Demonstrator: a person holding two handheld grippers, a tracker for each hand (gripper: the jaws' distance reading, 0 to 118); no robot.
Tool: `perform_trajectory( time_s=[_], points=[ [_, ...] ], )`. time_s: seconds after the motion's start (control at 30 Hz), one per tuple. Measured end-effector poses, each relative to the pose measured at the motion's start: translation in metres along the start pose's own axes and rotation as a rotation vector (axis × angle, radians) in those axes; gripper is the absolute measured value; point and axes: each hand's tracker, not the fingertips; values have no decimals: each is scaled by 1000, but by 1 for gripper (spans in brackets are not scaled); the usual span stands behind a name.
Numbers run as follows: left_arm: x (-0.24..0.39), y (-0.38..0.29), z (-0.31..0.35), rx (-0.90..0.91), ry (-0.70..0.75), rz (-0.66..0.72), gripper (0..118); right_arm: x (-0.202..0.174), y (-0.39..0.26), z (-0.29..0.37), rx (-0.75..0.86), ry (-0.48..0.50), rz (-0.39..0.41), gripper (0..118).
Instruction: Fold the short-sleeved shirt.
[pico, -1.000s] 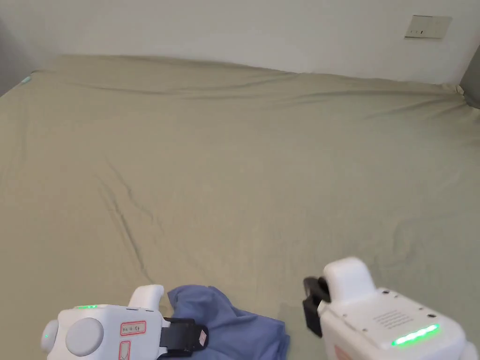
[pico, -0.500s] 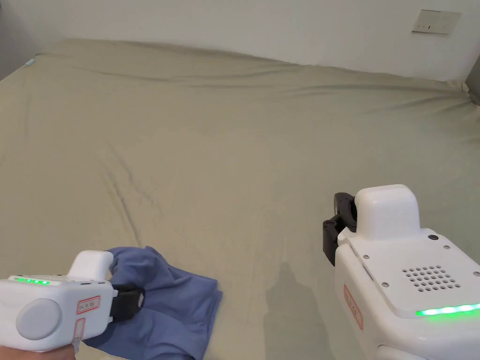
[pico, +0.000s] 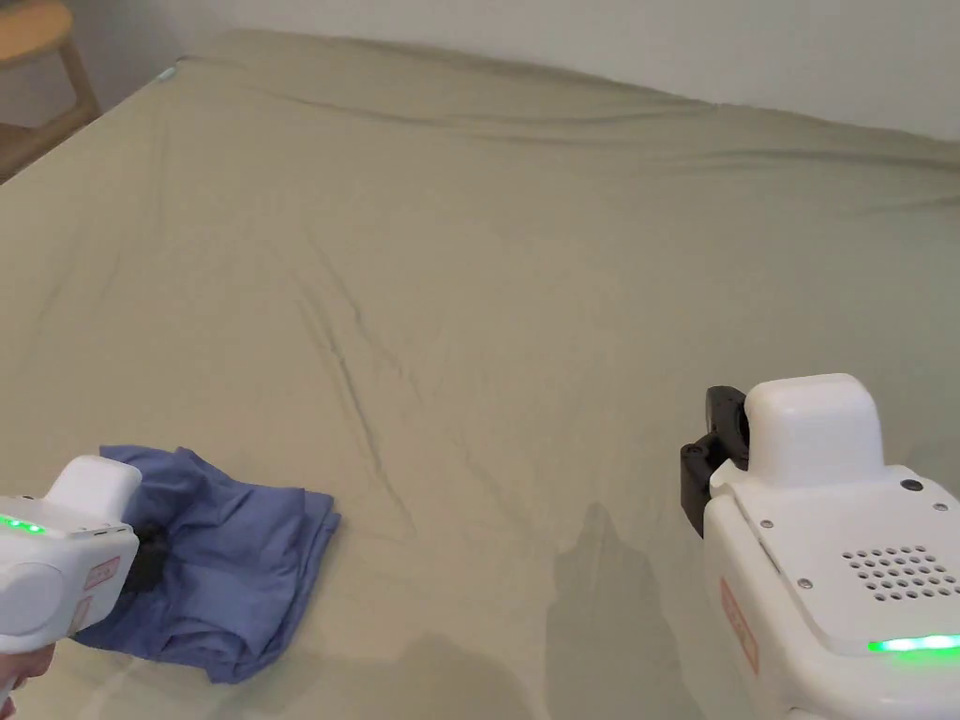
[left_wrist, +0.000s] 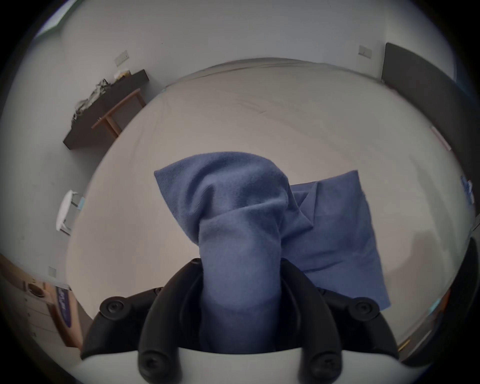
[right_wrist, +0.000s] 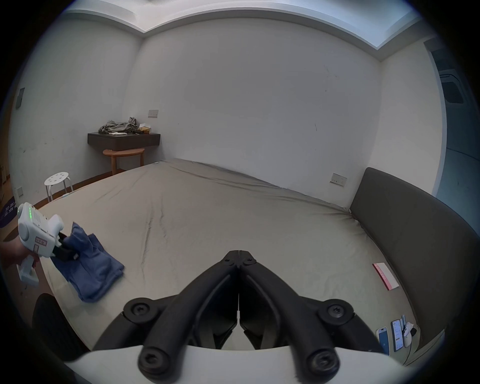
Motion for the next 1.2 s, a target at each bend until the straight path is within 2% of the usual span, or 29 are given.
perform_trajectory(
  time_s=[0.13, 0.27, 0.37, 0.43, 0.57, 0.6, 0.63, 0.67, 0.7, 0.73, 0.77, 0.83, 0.9, 1.03, 1.07, 1.2],
  points=[
    [-46, -4, -17, -19, 64, 14, 31, -12, -2, -7, -22, 2, 25, 2],
    [-93, -3, -32, -68, 202, -78, 31, -19, -5, -16, -59, 4, 27, 2],
    [-128, -1, -41, -86, 230, -37, 31, -23, -7, -23, -78, 2, 33, 2],
    [-148, 1, -44, -115, 298, -24, 31, -25, -8, -28, -90, 1, 38, 2],
    [-182, 6, -60, -150, 372, -88, 35, -25, -8, -32, -100, -3, 41, 2],
    [-188, 7, -63, -154, 367, -84, 49, -24, -8, -32, -105, -3, 42, 2],
    [-194, 11, -64, -156, 358, -75, 83, -24, -8, -32, -108, -3, 44, 2],
    [-197, 17, -62, -173, 450, -69, 106, -23, -8, -32, -109, -5, 46, 2],
    [-198, 23, -57, -168, 543, -71, 114, -21, -7, -32, -110, -5, 48, 2],
    [-199, 30, -42, -122, 574, -50, 114, -19, -6, -31, -109, -6, 48, 2],
    [-195, 38, -28, -6, 513, 22, 114, -16, -5, -29, -105, -10, 44, 2],
    [-180, 57, 0, 100, 449, 113, 114, -7, -2, -25, -97, -14, 22, 2],
    [-157, 75, 35, 240, 398, 150, 114, 2, 2, -21, -84, -26, 11, 2],
    [-92, 108, 121, 534, 220, 269, 114, 29, 20, -3, -18, -62, 16, 2],
    [-75, 111, 144, 544, 222, 276, 114, 36, 26, 3, 5, -71, 13, 2],
    [10, 127, 225, 848, 79, 342, 114, 61, 49, 29, 87, -115, 19, 2]
  ],
)
